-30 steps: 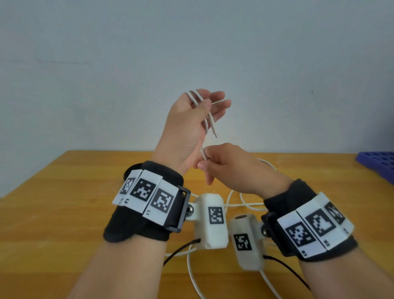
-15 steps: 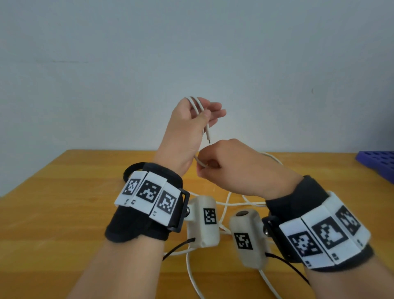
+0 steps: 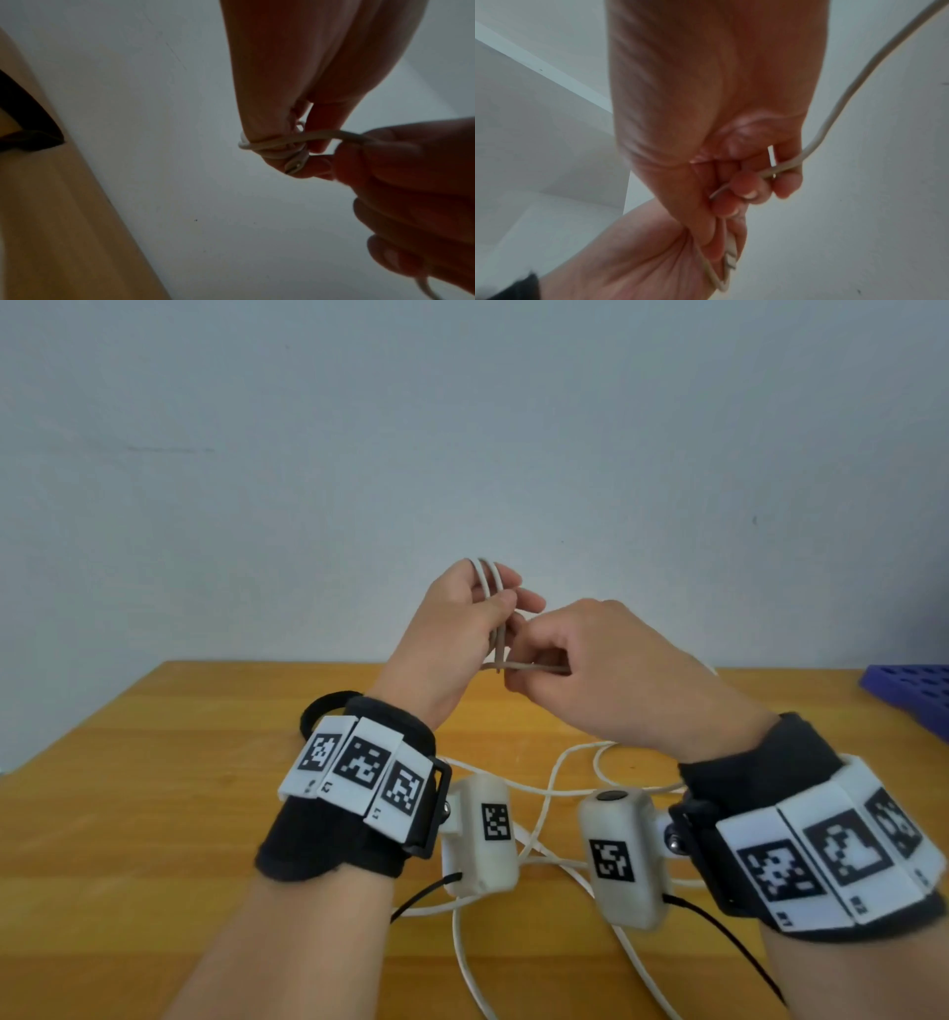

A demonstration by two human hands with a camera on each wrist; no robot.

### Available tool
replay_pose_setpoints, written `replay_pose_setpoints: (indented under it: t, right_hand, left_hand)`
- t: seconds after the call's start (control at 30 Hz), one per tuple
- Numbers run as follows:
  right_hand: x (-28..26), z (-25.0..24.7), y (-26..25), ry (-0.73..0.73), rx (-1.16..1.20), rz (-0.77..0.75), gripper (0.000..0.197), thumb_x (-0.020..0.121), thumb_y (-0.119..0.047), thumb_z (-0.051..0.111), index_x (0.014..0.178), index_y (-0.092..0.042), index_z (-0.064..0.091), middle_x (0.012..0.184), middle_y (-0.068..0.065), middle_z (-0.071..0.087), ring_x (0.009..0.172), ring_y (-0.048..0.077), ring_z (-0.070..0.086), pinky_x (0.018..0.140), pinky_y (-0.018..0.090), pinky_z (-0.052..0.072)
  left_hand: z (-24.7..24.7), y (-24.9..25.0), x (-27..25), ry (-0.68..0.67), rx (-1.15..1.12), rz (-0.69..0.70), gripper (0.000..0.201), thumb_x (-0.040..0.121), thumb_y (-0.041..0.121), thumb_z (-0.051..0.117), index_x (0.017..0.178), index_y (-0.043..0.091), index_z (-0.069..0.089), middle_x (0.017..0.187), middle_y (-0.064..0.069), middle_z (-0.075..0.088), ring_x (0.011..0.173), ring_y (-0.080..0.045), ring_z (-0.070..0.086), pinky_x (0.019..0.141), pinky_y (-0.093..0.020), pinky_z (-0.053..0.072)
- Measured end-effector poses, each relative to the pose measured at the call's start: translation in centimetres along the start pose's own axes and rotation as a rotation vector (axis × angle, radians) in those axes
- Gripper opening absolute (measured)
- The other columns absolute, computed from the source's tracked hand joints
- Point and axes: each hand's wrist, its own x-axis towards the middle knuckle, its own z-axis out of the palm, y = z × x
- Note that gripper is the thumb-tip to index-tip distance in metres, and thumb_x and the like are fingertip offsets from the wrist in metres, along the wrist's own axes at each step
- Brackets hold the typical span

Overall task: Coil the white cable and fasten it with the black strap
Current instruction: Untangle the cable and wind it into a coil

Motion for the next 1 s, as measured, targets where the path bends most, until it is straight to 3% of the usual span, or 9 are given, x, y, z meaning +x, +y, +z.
replay_pose_setpoints:
  t: [0.17, 0.27, 0.4, 0.47, 0.6, 0.7, 0.83, 1.0]
  right_hand:
    - [0.0, -0.6, 1.1, 0.086, 0.067, 0.036, 0.011, 0.083, -0.027, 0.065, 0.074, -0.028, 0.072, 0.047, -0.017, 0.053, 0.047, 0.004, 0.045, 0.052, 0.02, 0.031]
    - [0.0, -0.6, 1.2, 0.137, 0.084, 0.014, 0.01, 0.082, -0.025, 0.067, 0.074, -0.029, 0.073, 0.056, -0.014, 0.061, 0.052, 0.003, 0.05, 0.055, 0.022, 0.034]
    - [0.1, -0.8, 1.3, 0.221, 0.139, -0.022, 0.009, 0.078, -0.019, 0.067, 0.075, -0.027, 0.069, 0.066, -0.005, 0.069, 0.059, 0.014, 0.057, 0.061, 0.037, 0.049]
    - [0.1, -0.9, 1.3, 0.256, 0.15, -0.044, 0.008, 0.077, -0.017, 0.068, 0.077, -0.025, 0.066, 0.067, -0.002, 0.069, 0.064, 0.017, 0.06, 0.066, 0.04, 0.051]
    - [0.0, -1.0, 1.2, 0.332, 0.137, -0.079, 0.011, 0.078, -0.015, 0.068, 0.077, -0.024, 0.063, 0.069, -0.006, 0.067, 0.07, 0.011, 0.06, 0.069, 0.033, 0.048]
    - [0.0, -1.1, 1.2, 0.406, 0.123, -0.101, 0.01, 0.079, -0.014, 0.069, 0.077, -0.02, 0.062, 0.072, -0.011, 0.064, 0.074, 0.007, 0.061, 0.072, 0.025, 0.048]
    - [0.0, -0.9, 1.2, 0.477, 0.101, -0.121, 0.008, 0.079, -0.015, 0.069, 0.077, -0.015, 0.062, 0.073, -0.008, 0.064, 0.074, 0.009, 0.061, 0.072, 0.027, 0.048]
    - [-0.1, -0.9, 1.7, 0.594, 0.085, -0.078, 0.016, 0.076, -0.029, 0.074, 0.078, -0.017, 0.064, 0.074, -0.008, 0.066, 0.073, 0.009, 0.064, 0.072, 0.034, 0.053]
  left_hand:
    - [0.1, -0.3, -0.1, -0.028, 0.065, -0.049, 0.013, 0.095, 0.003, 0.046, 0.098, 0.011, 0.055, 0.069, 0.004, 0.063, 0.056, -0.008, 0.056, 0.054, -0.02, 0.044]
    - [0.2, -0.5, 0.0, -0.076, 0.103, -0.062, 0.014, 0.095, 0.003, 0.046, 0.103, 0.002, 0.057, 0.07, -0.005, 0.06, 0.057, -0.014, 0.054, 0.055, -0.023, 0.044]
    - [0.0, -0.3, -0.3, -0.15, 0.026, -0.087, 0.014, 0.096, 0.007, 0.048, 0.085, 0.005, 0.057, 0.062, -0.005, 0.054, 0.051, -0.012, 0.049, 0.05, -0.021, 0.041]
    - [0.0, -0.3, -0.3, -0.18, -0.004, -0.087, 0.015, 0.096, 0.01, 0.05, 0.083, 0.005, 0.056, 0.063, -0.005, 0.055, 0.052, -0.014, 0.048, 0.051, -0.022, 0.041]
    - [0.0, -0.3, -0.4, -0.19, -0.005, -0.084, 0.019, 0.098, 0.009, 0.044, 0.085, 0.003, 0.056, 0.064, -0.004, 0.058, 0.051, -0.014, 0.046, 0.05, -0.023, 0.04]
    - [0.0, -0.2, -0.5, -0.199, -0.008, -0.102, 0.032, 0.102, 0.024, 0.037, 0.083, 0.007, 0.056, 0.063, -0.005, 0.059, 0.049, -0.016, 0.044, 0.05, -0.026, 0.037]
    - [0.2, -0.2, -0.7, -0.246, 0.043, -0.128, 0.048, 0.102, 0.042, 0.029, 0.082, 0.01, 0.059, 0.06, -0.005, 0.058, 0.047, -0.016, 0.042, 0.048, -0.026, 0.036]
    - [0.3, 0.3, -0.9, -0.271, 0.036, -0.162, 0.056, 0.1, 0.049, 0.027, 0.075, 0.011, 0.06, 0.053, -0.004, 0.054, 0.041, -0.014, 0.038, 0.042, -0.023, 0.031]
